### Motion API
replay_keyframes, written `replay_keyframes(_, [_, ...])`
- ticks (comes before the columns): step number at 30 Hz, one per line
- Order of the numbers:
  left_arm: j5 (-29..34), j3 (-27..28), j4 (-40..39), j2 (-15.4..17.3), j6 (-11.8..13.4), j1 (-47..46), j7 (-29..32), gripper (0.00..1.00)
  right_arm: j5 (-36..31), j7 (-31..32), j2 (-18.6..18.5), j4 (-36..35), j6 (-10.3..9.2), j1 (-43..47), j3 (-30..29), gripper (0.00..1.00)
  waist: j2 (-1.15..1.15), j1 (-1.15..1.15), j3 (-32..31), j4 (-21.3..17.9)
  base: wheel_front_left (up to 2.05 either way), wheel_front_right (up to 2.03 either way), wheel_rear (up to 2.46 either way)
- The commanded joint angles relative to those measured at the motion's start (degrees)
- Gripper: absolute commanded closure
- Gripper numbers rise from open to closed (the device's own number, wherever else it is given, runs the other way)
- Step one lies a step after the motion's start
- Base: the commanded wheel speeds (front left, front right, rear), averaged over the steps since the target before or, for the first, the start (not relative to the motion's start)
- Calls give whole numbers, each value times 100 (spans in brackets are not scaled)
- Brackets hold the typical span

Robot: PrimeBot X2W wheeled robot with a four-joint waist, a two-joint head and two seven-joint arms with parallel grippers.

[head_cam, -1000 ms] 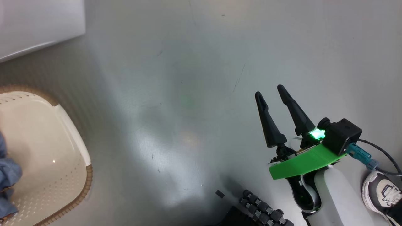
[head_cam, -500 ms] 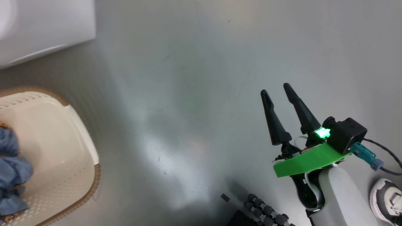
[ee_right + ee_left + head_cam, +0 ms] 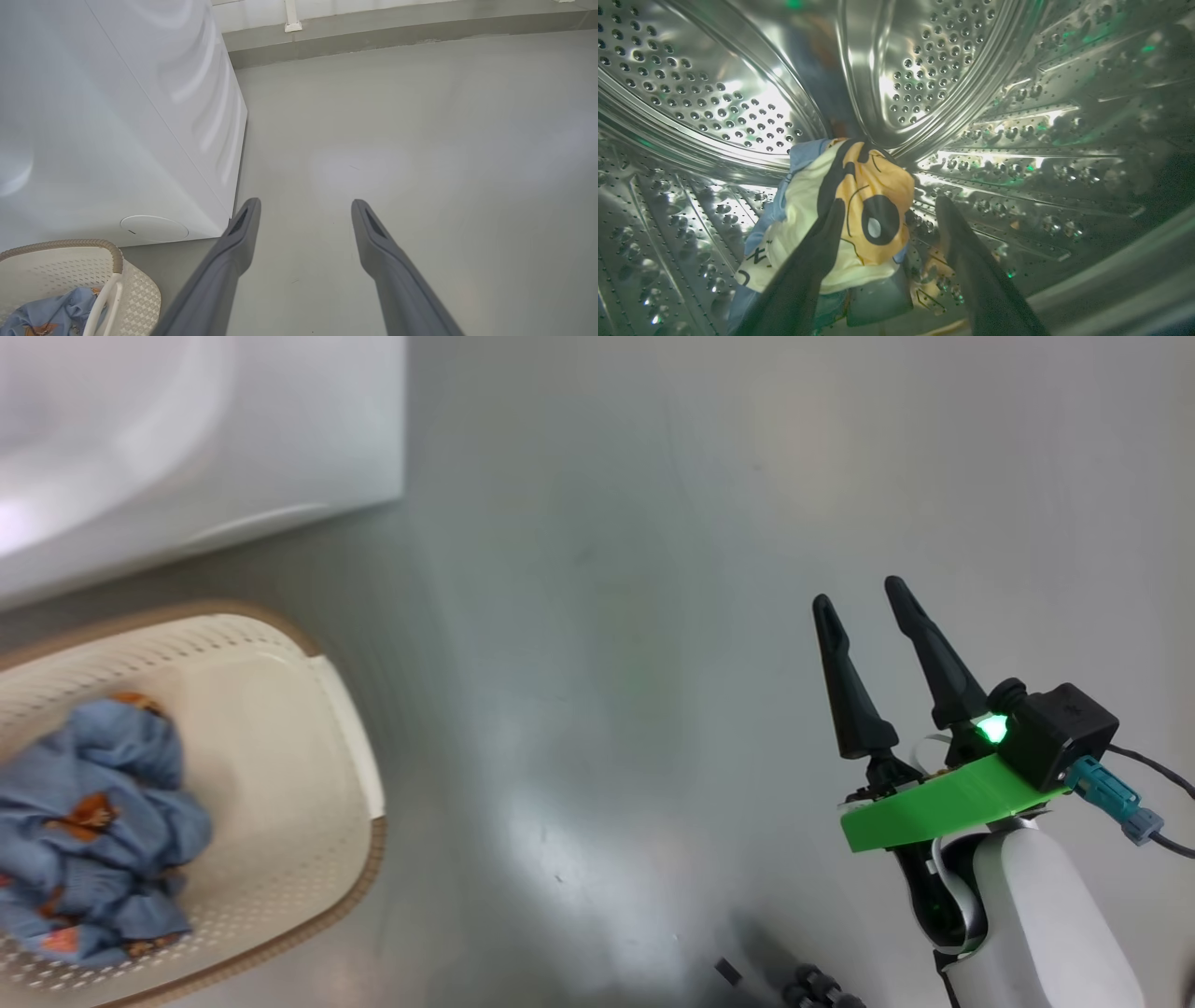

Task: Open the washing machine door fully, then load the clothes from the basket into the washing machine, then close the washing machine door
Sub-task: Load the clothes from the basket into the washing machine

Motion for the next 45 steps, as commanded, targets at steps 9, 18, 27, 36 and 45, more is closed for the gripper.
replay_keyframes(9, [-259, 0, -855, -150, -14, 1465, -56, 0, -390, 237, -34, -185, 9, 353, -120, 0, 0, 0, -1221, 1034, 0, 0, 0])
replay_keyframes(18, [-323, 0, -1691, -467, -14, 2819, -57, 0, -605, 575, -34, -415, 9, 692, -327, 0, 0, 0, -2003, 1599, 0, 0, 0])
replay_keyframes(27, [-274, 153, -3039, -486, 304, 4511, -57, 0, -622, 817, -34, -607, 9, 1147, -410, 0, 0, 0, -2926, 1981, 0, 0, 0])
replay_keyframes(36, [-132, 281, -4590, -548, 1032, 6157, -58, 0, -619, 1004, -34, -775, 9, 1624, -484, 0, 0, 0, -3608, 2187, 0, 0, 0])
replay_keyframes(45, [-7, 495, -5625, -731, 1639, 7284, -58, 0, -519, 1059, -34, -905, 9, 1942, -451, 0, 0, 0, -3954, 2185, 0, 0, 0])
